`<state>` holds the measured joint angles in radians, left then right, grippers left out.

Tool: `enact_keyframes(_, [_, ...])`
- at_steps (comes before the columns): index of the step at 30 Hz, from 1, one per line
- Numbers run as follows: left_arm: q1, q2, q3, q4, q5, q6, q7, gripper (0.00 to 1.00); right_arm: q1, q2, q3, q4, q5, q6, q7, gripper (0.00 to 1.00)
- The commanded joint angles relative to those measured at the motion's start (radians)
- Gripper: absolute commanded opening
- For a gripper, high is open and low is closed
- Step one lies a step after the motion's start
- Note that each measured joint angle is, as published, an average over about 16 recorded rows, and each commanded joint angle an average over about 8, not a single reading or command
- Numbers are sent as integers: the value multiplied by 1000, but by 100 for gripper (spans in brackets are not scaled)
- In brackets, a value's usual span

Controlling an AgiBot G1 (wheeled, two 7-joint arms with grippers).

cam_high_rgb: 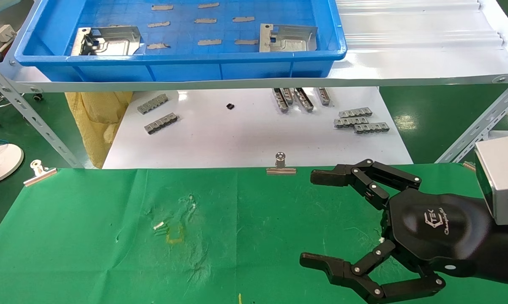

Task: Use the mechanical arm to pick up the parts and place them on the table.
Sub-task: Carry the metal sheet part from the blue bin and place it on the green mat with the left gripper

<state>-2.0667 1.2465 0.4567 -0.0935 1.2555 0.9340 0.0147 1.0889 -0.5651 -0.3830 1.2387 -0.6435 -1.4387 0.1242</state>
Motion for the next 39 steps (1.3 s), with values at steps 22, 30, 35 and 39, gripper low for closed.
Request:
enact_keyframes(22, [228, -267, 94, -186, -18, 662, 483, 0, 0, 0, 0, 0, 0, 0, 0, 100])
enact_keyframes(30, [282, -250, 205, -155, 80, 640, 677, 0, 0, 0, 0, 0, 0, 0, 0, 100])
enact_keyframes(35, [293, -224, 248, -87, 131, 629, 741, 0, 0, 0, 0, 0, 0, 0, 0, 100])
enact_keyframes(39, [304, -209, 259, -28, 143, 606, 768, 37, 0, 0, 0, 0, 0, 0, 0, 100])
